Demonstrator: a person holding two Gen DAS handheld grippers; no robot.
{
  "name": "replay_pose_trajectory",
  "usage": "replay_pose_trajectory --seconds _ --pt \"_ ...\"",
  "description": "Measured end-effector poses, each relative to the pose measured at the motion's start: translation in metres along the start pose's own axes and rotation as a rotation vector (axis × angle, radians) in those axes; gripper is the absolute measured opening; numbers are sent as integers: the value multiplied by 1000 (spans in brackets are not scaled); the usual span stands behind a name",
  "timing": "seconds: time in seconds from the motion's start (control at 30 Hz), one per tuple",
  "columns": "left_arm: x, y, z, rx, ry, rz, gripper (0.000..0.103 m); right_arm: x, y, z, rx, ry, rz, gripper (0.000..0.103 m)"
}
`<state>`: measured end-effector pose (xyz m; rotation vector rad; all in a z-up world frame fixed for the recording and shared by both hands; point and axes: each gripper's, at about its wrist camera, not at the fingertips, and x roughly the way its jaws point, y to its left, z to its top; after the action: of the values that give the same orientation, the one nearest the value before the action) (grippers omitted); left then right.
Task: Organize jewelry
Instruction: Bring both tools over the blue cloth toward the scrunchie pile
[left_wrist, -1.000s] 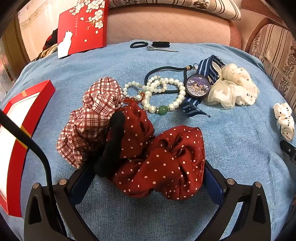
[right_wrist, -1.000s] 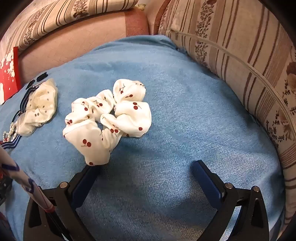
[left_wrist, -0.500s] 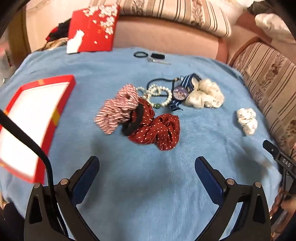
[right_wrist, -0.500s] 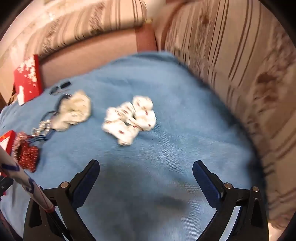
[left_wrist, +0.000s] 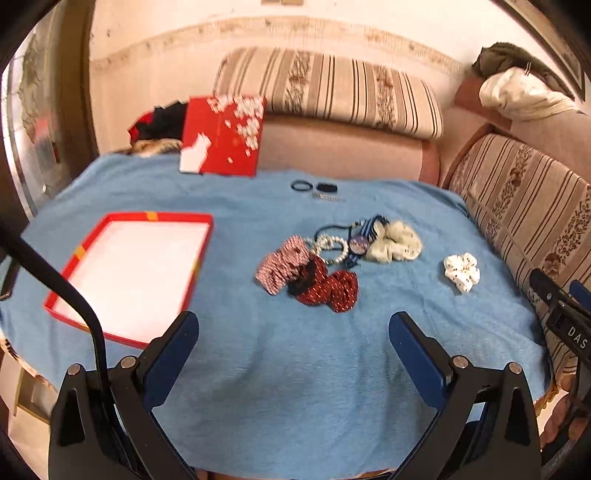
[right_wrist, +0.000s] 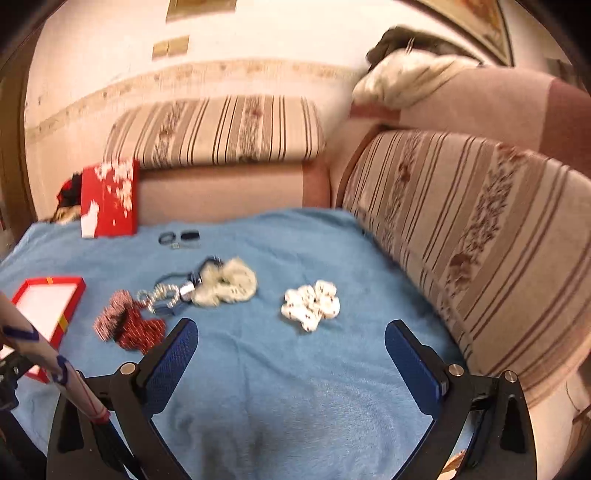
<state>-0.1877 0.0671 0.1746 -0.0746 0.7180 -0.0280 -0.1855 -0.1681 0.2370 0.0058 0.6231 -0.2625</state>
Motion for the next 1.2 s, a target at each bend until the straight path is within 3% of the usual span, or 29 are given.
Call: replay_pose_trajectory --seconds 0.13,0.3,0.5,0.67,0.87,1.2 --pt "-21 5 -3 -10 -42 12 103 -27 5 -3 45 -72 7 103" --pt "-42 11 -10 -15 -102 44 103 -43 4 -15 86 -101 16 103" --pt "-61 11 -18 28 -183 86 103 -39 -1 -31 145 -43 65 103" --pt "-65 8 -23 53 -171 62 103 -34 8 -41 130 30 152 103" --pt "-58 5 -32 65 -127 75 103 -37 25 -45 42 26 132 103" --pt "-42 9 -38 54 -72 92 103 -19 25 -52 34 79 139 101"
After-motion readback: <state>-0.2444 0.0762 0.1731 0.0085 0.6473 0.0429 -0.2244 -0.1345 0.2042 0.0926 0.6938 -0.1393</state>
